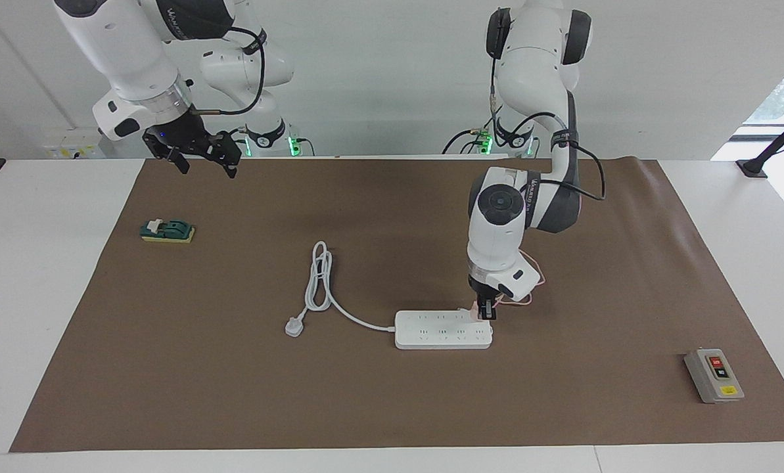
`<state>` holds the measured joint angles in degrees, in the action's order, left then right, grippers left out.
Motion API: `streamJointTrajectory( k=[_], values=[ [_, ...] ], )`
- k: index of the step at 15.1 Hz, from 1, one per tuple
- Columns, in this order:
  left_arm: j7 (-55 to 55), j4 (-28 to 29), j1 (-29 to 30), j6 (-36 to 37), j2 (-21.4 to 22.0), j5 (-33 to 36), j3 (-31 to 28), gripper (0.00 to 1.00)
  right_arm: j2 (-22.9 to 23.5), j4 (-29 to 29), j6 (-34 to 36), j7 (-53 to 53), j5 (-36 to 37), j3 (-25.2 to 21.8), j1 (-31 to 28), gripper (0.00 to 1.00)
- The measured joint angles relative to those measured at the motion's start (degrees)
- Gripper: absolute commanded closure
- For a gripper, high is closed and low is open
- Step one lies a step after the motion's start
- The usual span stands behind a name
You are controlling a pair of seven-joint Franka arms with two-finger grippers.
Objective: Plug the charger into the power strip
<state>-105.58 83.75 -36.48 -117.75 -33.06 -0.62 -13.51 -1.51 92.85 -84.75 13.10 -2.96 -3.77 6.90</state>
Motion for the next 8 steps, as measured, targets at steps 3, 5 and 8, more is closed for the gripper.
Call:
streamJointTrajectory(
  k=[3,5,8],
  values=[
    [0.0,0.8,-0.4,-0.1,0.2,0.6,-0.1,1.00,0.0,0.0,0.0,0.0,0.0,0.0,0.0,0.00],
    [0.0,1.3,-0.6,-1.2,-0.2,0.8,-0.2,1.00,0.0,0.0,0.0,0.0,0.0,0.0,0.0,0.00],
    [0.0,1.4,-0.6,-1.2,-0.2,0.8,-0.2,1.00,0.0,0.0,0.0,0.0,0.0,0.0,0.0,0.00]
  ],
)
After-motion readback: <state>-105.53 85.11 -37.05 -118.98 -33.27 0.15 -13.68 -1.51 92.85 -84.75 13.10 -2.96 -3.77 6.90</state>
